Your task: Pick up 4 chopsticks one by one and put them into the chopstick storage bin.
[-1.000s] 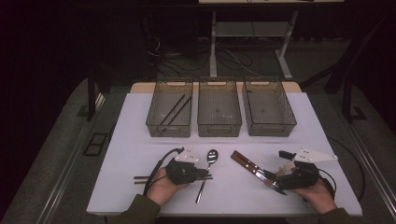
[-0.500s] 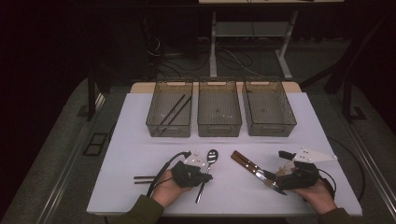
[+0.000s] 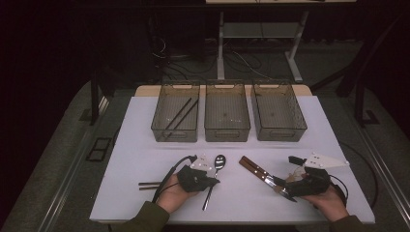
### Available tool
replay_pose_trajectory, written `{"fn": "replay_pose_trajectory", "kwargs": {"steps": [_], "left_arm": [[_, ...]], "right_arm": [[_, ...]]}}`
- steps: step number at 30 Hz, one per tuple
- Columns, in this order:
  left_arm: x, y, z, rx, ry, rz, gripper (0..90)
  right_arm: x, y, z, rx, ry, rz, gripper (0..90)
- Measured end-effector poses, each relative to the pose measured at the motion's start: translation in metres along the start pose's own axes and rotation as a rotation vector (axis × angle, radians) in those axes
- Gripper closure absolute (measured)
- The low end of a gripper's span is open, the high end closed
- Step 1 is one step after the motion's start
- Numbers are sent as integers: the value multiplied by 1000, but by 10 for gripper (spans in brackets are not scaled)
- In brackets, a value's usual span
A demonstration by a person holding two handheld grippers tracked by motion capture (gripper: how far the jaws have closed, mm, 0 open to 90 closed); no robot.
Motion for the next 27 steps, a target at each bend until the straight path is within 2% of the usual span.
{"fn": "replay_pose_trajectory", "kwargs": {"steps": [4, 5, 7, 8, 11, 12, 15, 22, 24, 27], "left_arm": [[4, -1, 0, -3, -4, -16, 896], [6, -2, 1, 7, 12, -18, 896], [8, -1, 0, -4, -5, -28, 896], [10, -2, 1, 5, 12, -30, 896], [13, -2, 1, 7, 12, -42, 896], [12, 0, 0, -7, -12, -46, 896], [16, -1, 0, -1, 3, -53, 896], [23, -1, 1, 7, 10, -77, 896], [24, 0, 0, -3, -7, -87, 896], [29, 0, 1, 3, -1, -102, 896]], "right_arm": [[0, 0, 0, 1, -1, -1, 18], [0, 0, 0, 1, -1, 0, 18], [0, 0, 0, 0, 0, 0, 18], [0, 0, 0, 0, 0, 0, 18], [0, 0, 0, 0, 0, -1, 18], [0, 0, 0, -1, -2, -1, 18], [0, 0, 0, -1, -1, -1, 18], [0, 0, 0, 0, 0, -1, 18], [0, 0, 0, 0, 0, -1, 18], [0, 0, 0, -1, 1, 0, 18]]}}
Point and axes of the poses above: each handheld gripper's, and its own axes: y roughly forward along the jaws, z roughly out of its underside, x roughly to its left, the point moved 10 cm from there along y, roughly forward along the jaws, and after that the axes turned 7 degrees about -z, right-handed, at the moved point
